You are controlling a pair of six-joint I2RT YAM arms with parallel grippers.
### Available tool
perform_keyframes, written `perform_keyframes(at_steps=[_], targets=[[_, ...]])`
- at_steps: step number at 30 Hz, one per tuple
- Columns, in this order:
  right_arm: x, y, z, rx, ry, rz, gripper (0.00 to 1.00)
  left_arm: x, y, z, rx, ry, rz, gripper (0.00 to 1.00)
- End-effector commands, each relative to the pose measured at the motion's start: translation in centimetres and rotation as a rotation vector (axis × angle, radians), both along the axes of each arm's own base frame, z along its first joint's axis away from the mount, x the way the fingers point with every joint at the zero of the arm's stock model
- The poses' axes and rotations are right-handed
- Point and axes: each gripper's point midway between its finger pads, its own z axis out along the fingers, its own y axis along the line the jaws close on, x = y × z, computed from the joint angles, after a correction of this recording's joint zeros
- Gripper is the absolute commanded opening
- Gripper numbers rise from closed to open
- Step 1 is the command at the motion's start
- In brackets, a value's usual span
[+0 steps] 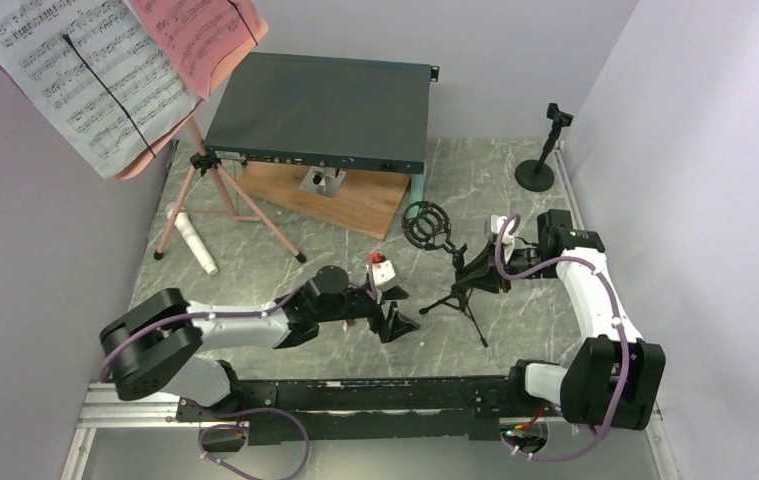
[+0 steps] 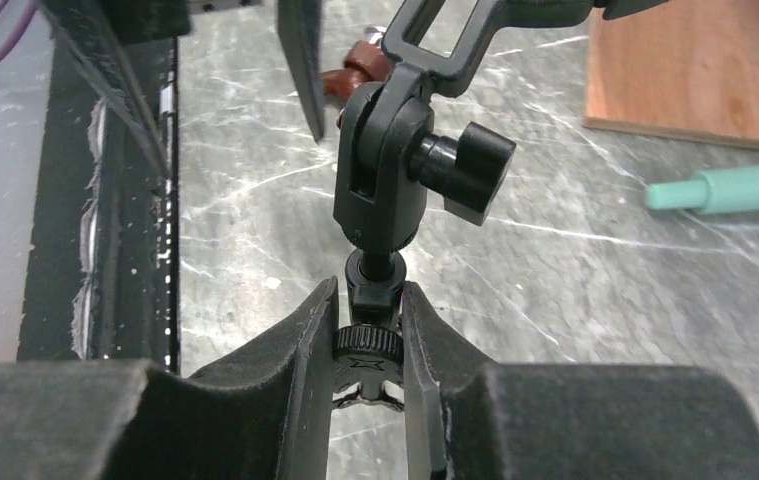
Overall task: Pack up the instrument practice props
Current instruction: Place the microphone stand at the center of the board.
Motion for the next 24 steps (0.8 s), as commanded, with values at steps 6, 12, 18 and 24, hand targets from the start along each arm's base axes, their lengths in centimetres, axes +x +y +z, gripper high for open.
perform_keyframes(at_steps=[6,12,18,24], targets=[[6.5,-4.2,5.6,0.061,-0.162,-0.194,0.0,4.1,7.3,4.2,0.107,-0.079,0.278,0.99],[12.8,-7.2,7.0,0.048,-0.252,-0.428,0.0,6.1,13.2,7.2,0.225,-0.095,0.361,0.99],[20.6,-10.2,8.6,0.098,-0.317,-0.606,0.0,6.6,17.3,4.2,0.45,-0.203,0.395,0.99],[28.5,-12.2,8.3,0.095,-0.411,-0.71,0.0,6.6,17.7,3.3,0.489,-0.227,0.38,0.99]])
